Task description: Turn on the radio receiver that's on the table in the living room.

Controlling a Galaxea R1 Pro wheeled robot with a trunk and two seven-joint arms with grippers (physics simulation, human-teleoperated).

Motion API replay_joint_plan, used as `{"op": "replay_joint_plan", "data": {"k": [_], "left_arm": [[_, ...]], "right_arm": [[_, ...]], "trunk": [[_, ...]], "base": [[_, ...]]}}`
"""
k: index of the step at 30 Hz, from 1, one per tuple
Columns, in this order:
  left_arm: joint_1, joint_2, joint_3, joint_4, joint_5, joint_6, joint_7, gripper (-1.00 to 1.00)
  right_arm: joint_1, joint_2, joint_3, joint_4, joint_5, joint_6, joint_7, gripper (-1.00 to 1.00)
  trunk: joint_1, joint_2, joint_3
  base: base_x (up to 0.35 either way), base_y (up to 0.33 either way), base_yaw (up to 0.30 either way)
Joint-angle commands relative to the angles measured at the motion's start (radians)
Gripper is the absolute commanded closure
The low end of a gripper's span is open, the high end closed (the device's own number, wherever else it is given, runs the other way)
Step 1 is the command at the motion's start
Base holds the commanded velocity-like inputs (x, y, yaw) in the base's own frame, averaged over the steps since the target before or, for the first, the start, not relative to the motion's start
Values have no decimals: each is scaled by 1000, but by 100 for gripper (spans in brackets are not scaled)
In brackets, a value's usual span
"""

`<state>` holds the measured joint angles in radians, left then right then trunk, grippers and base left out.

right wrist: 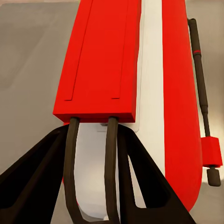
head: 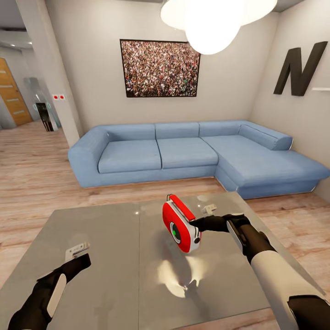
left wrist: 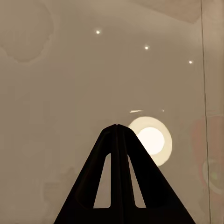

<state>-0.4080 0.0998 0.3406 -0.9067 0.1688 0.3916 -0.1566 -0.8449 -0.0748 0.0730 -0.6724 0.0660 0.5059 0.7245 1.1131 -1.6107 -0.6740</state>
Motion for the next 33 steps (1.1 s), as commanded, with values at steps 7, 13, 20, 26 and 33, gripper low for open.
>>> {"op": "replay_joint_plan", "data": {"k": [7,13,20,26,33], "left_arm": [[0,9,2,0,0,0,0,100],[0,9,2,0,1,0,-2,100],[0,10,3,0,1,-1,-2,100],[0,8,3,0,1,-1,0,100],[0,8,3,0,0,-1,0,100]], "right_arm": [[0,0,-1,-1,-8,-1,1,100],[0,0,-2,-1,-9,-8,35,100],[0,0,-2,-1,-9,-9,66,100],[0,0,-2,-1,-7,-5,61,100],[0,0,-1,-1,-2,-1,48,100]], "trunk": [[27,-49,-22],[38,-70,-31],[42,-77,-34],[65,-119,-53],[92,-168,-75]], "base": [[0,0,0],[0,0,0],[0,0,0],[0,0,0],[0,0,0]]}}
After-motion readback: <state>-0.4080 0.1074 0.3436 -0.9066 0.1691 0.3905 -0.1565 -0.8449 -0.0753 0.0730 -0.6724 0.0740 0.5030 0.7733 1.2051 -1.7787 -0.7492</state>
